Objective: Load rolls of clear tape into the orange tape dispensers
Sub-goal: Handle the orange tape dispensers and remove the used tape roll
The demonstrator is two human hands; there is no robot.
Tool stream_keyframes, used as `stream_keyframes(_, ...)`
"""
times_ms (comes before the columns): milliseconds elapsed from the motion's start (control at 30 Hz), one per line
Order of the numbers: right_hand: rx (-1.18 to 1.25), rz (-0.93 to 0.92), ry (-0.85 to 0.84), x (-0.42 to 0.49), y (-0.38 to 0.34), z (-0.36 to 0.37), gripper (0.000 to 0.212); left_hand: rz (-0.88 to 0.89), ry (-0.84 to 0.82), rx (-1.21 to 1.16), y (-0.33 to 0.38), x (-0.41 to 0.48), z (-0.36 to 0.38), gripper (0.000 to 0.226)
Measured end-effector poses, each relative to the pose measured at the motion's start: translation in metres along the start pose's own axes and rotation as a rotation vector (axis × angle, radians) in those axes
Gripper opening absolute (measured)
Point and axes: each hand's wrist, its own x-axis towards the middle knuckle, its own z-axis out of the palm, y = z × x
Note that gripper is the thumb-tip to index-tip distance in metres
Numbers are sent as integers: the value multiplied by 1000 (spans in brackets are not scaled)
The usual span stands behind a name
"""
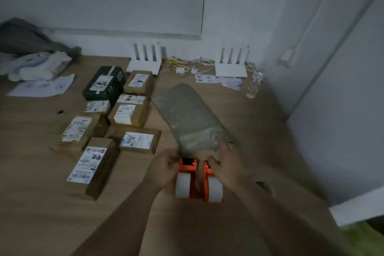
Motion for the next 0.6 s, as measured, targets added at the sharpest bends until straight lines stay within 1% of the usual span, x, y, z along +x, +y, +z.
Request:
stream_keyframes(67, 65, 77, -2, -1, -8, 26, 68, -16, -31, 7, -22, 7, -2, 40)
stream_keyframes(134, 79, 119, 4, -13, -10, 44, 57, -77, -72, 14, -39, 3, 3, 41)
stream_keyframes(200, 99, 197, -12, -17, -10, 63, 48, -129, -105, -10, -56, 4, 8, 41)
stream_keyframes(300, 129, 255, -24, -22, -9, 85, 58, -192, -152, -100, -71, 6, 17, 30)
stream_keyframes(367, 144, 314, -3, -27, -10, 95, 59, -271, -149, -191, -75, 7, 25, 22)
stream_keyframes(434, 197, 361, -5, -32, -12, 101, 56, -351, -152, -249, -83, 10, 34, 21)
stream_keyframes(501, 235, 391, -23, -36, -13, 106, 60, -398, -130, -336, -104, 18, 51, 18)
stream_keyframes(601, 277, 375, -70, -38, -5, 110, 66, -403, -133, -413, -105, 15, 64, 21)
